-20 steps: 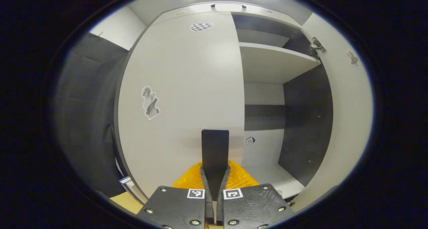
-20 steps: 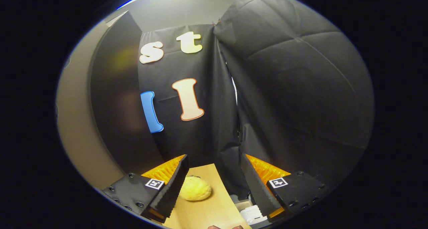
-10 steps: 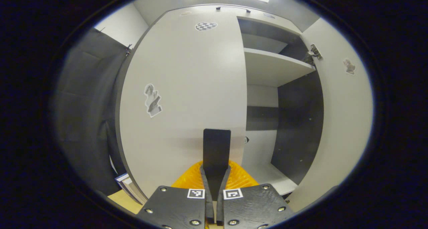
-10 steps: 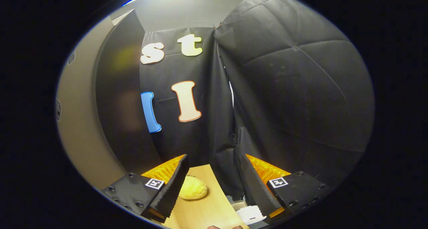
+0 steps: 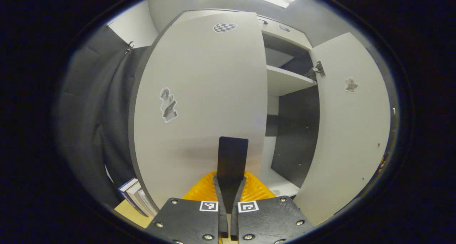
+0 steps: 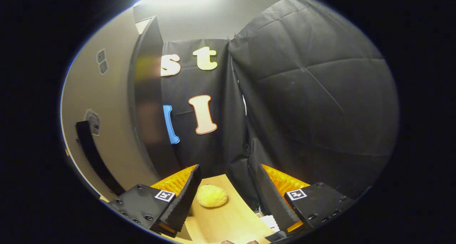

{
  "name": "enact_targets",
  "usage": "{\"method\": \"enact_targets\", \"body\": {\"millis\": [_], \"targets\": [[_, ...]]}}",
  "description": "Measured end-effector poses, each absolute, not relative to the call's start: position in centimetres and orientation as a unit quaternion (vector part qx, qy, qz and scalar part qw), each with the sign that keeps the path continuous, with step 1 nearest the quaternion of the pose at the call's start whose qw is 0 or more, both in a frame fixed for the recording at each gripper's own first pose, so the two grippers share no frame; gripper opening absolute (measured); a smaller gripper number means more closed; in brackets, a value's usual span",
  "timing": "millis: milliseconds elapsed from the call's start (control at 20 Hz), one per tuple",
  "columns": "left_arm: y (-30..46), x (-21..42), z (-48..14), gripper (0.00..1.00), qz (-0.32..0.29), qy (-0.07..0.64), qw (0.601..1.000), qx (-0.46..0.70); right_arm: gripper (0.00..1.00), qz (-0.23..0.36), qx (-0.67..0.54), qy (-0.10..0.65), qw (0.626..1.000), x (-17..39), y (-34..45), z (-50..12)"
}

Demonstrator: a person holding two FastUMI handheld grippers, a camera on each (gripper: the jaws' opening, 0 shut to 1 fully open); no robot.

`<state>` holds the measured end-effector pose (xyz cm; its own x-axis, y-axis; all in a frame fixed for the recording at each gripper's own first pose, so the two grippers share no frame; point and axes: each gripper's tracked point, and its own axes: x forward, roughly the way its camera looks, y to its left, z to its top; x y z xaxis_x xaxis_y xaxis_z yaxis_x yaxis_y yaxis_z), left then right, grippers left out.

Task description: Open the right door of the double-door shoe cabinet with the right hand, and open the left door with the left hand.

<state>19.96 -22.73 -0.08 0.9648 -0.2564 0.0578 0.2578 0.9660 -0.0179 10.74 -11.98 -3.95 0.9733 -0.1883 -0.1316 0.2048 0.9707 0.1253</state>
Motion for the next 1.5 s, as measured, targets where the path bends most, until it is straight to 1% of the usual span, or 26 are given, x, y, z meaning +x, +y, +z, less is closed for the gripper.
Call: {"method": "enact_targets", "body": {"millis": [250, 300, 450, 500, 550, 650, 700, 800, 1100, 1500], "targets": [[-21.5, 18.1, 0.4, 0.05, -0.157, -0.029, 0.987, -0.010, 0.98, -0.116, 0.059, 0.052, 0.990, 5.2, -8.8, -3.9], [-21.2, 17.4, 0.4, 0.05, -0.163, -0.031, 0.986, -0.011, 0.92, -0.118, 0.057, 0.050, 0.990, 4.2, -8.1, -4.0], [-19.4, 15.8, 0.0, 0.05, -0.175, -0.034, 0.984, -0.018, 0.92, -0.119, 0.054, 0.053, 0.990, 2.1, -6.1, -4.5], [-18.8, 15.2, 0.0, 0.05, -0.177, -0.034, 0.984, -0.017, 0.98, -0.118, 0.054, 0.054, 0.990, 1.6, -5.4, -4.5], [-18.1, 14.6, 0.1, 0.05, -0.178, -0.035, 0.983, -0.015, 0.92, -0.117, 0.055, 0.055, 0.990, 1.2, -4.9, -4.6], [-17.0, 13.5, 0.3, 0.05, -0.179, -0.036, 0.983, -0.017, 0.92, -0.112, 0.059, 0.054, 0.991, 0.7, -3.5, -4.5], [-16.2, 13.0, 0.4, 0.05, -0.179, -0.038, 0.983, -0.020, 1.00, -0.108, 0.060, 0.053, 0.991, 0.5, -2.8, -4.5], [-14.5, 12.2, 0.4, 0.05, -0.176, -0.043, 0.983, -0.024, 0.98, -0.101, 0.058, 0.053, 0.992, 0.2, -1.7, -4.6], [-11.5, 10.9, 0.6, 0.05, -0.167, -0.051, 0.984, -0.034, 0.98, -0.087, 0.050, 0.050, 0.994, -0.1, 0.4, -4.5], [-9.0, 10.3, 0.7, 0.04, -0.152, -0.057, 0.986, -0.033, 0.98, -0.087, 0.060, 0.048, 0.993, -0.5, 0.6, -4.4]]}}
